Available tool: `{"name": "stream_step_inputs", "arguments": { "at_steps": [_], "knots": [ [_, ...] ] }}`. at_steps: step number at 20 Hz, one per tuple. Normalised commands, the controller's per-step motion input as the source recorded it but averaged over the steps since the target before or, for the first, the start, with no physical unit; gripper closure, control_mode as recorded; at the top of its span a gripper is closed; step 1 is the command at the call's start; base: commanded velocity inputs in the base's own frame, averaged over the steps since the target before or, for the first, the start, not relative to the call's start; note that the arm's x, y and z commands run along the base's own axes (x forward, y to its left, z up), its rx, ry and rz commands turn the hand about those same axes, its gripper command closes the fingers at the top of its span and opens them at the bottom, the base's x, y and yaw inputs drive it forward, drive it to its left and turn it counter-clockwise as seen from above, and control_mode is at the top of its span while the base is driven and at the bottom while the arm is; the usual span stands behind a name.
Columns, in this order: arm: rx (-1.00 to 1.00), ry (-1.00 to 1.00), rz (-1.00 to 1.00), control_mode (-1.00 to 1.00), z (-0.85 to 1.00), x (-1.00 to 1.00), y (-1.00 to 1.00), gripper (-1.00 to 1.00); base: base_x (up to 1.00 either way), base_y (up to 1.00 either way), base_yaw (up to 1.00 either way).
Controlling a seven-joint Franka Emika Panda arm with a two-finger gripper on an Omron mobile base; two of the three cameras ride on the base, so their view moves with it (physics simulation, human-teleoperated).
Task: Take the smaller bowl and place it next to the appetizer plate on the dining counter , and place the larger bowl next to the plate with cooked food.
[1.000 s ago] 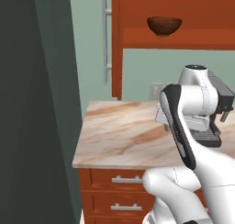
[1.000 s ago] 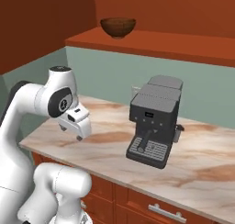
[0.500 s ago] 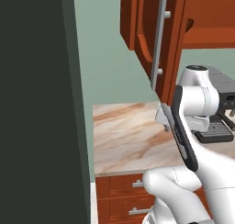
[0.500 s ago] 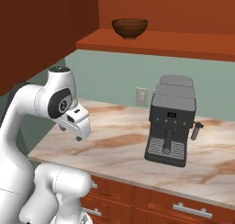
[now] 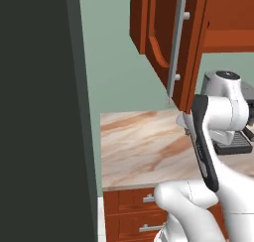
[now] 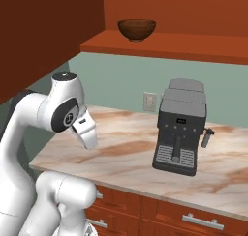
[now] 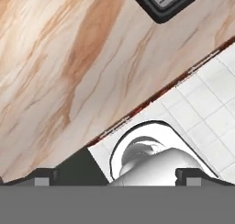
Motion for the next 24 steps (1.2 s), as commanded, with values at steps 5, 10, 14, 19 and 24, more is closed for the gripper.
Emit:
{"name": "stream_step_inputs", "arguments": {
  "at_steps": [5,10,14,19,24],
  "knots": [
    [0.08,-0.37,0.00,-1.00,0.44,-0.53,-0.64,-1.00,0.00,0.00,0.00],
    [0.20,-0.12,0.01,-1.00,0.90,-0.01,-0.72,-1.00,0.00,0.00,0.00],
    [0.16,0.06,0.02,-1.00,1.00,0.59,-0.45,-1.00,0.00,0.00,0.00],
    [0.05,0.09,0.00,-1.00,1.00,0.79,-0.22,-1.00,0.00,0.00,0.00],
    [0.01,-0.04,0.00,-1.00,0.64,0.90,-0.13,-1.00,0.00,0.00,0.00]
  ]
}}
